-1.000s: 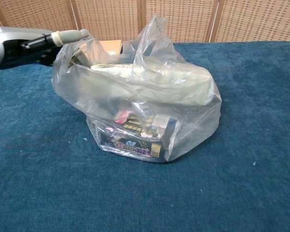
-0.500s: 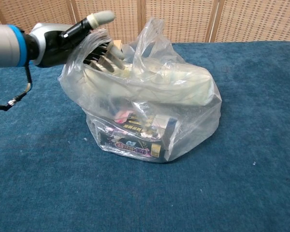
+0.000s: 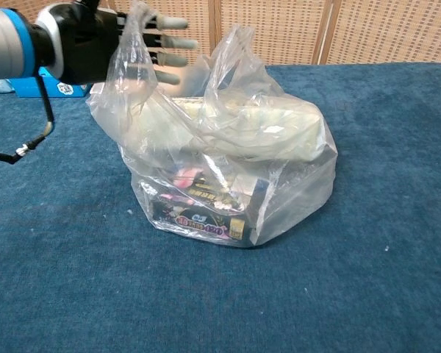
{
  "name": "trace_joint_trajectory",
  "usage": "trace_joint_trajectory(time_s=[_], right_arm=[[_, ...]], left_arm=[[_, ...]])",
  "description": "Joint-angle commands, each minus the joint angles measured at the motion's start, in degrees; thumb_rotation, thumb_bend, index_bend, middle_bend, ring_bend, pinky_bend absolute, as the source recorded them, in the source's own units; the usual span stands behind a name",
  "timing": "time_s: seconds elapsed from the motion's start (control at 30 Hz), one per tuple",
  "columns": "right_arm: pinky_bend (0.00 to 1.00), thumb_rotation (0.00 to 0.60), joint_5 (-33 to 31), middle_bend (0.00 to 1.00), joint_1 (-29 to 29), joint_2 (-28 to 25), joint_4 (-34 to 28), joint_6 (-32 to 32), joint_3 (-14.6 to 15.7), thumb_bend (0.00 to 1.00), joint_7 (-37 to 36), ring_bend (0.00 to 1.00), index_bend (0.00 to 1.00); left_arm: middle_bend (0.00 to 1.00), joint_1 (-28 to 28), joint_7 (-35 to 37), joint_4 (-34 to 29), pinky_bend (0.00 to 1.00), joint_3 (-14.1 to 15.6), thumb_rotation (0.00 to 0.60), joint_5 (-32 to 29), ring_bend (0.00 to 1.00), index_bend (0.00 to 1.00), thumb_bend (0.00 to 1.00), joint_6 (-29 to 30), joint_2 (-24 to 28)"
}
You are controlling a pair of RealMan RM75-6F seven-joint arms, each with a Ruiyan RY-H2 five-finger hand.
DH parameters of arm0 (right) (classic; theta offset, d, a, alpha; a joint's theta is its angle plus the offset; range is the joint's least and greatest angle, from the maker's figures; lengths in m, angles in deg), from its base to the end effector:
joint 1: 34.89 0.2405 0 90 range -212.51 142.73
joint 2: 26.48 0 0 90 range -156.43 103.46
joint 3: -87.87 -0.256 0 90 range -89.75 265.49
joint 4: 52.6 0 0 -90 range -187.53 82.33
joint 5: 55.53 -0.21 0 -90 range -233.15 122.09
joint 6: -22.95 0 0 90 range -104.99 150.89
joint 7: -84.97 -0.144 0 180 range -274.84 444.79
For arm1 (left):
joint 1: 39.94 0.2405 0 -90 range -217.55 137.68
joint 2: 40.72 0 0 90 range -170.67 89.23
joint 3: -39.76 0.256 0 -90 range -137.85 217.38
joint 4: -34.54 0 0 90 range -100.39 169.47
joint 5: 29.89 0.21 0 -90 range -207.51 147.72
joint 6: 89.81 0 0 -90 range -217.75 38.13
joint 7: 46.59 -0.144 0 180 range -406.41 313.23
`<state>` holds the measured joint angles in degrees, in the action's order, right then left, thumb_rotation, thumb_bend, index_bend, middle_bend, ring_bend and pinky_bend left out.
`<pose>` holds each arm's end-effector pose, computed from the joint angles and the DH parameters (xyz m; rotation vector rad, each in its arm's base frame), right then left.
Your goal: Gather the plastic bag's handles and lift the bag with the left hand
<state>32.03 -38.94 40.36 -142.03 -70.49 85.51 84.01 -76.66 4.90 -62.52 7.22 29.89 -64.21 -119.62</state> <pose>-0.3295 -0.1288 0.1649 1.2404 -0.8876 0.8927 -0.0961 0.3571 0.0339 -1.1007 -2.5042 -1.4833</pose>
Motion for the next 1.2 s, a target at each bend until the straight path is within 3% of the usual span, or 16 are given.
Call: trace_joint_trajectory(time_s=[0.03, 0.27, 0.47, 0.6, 0.93, 1.2], right_arm=[[0.24, 0.318, 0.23, 0.22, 0.20, 0.06, -0.09, 0.23, -0.02, 0.31, 0.18, 0.22, 0.24], [0.24, 0.315, 0.54, 0.22, 0.55, 0.02, -0.56, 0.56, -0.14, 0.31, 0.74, 0.22, 0.24], [0.24, 0.318, 1.01, 0.22, 1.70, 0.09, -1.28, 1.84, -0.43, 0.31, 1.24, 0.22, 0.24], [0.24, 0.316, 1.47, 0.22, 2.32, 0.09, -1.69, 2.42, -0.48, 0.31, 1.61, 0.22, 0.24], [0.24, 0.318, 1.95, 0.22, 2.62, -0.32, -2.19, 2.26, -0.57, 0.31, 1.32, 0.22, 0.24], [0.24, 0.320, 1.73, 0.22, 4.18, 0.55, -0.87, 3.84, -1.31, 0.31, -0.16, 0.22, 0.24]], left_arm=[[0.30, 5.32, 8.08, -0.82, 0.34, -3.56, 0.000, 6.25, 0.27, 0.35, 0.10, -1.47, 0.97], [0.30, 9.96, 18.05, -2.62, 0.34, -5.26, 0.000, 13.11, 0.27, 0.35, 0.10, -1.26, 3.20], [0.30, 14.07, 34.91, -3.97, 0.34, -4.65, 0.000, 22.47, 0.27, 0.35, 0.10, 3.22, 5.04], [0.30, 12.88, 47.05, -2.33, 0.34, -1.28, 0.000, 30.71, 0.27, 0.35, 0.10, 8.13, 5.78], [0.33, 5.28, 72.58, 2.90, 0.42, 8.42, 0.000, 41.92, 0.30, 0.35, 0.10, 20.89, 6.99], [0.36, 0.27, 76.14, 7.37, 0.47, 15.26, 0.000, 45.93, 0.35, 0.35, 0.23, 29.54, 8.22]])
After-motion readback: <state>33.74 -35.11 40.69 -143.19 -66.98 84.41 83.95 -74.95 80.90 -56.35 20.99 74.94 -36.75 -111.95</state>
